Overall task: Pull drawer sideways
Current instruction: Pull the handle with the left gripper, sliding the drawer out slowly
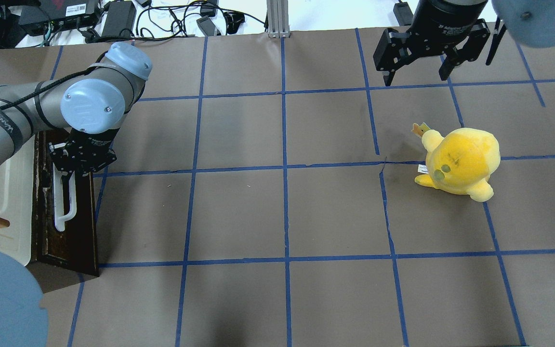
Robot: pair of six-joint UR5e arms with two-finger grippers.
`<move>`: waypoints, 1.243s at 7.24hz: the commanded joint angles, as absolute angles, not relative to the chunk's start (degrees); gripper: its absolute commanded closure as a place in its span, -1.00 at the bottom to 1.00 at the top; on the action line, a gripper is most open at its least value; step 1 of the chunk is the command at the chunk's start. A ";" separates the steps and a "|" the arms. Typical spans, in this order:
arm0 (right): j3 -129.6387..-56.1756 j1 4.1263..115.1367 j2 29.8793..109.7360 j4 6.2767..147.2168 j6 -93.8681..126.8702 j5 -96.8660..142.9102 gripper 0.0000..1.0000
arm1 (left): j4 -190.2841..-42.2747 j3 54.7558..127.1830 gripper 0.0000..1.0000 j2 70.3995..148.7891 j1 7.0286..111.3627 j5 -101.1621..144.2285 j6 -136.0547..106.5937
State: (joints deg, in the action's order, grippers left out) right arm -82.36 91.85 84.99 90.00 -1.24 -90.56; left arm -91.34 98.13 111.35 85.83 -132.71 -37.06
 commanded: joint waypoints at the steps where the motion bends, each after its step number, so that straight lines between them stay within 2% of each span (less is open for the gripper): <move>1: -82.35 91.85 84.99 90.00 -1.23 -90.61 -1.00 | -91.41 98.00 0.69 111.36 86.04 -132.71 -37.09; 9: -82.35 91.85 84.99 90.00 -1.23 -90.53 -1.00 | -92.11 97.47 0.69 111.45 87.89 -130.96 -39.29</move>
State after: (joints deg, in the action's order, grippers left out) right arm -82.35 91.85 84.99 90.00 -1.23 -90.53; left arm -91.86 97.58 111.44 87.62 -131.01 -38.97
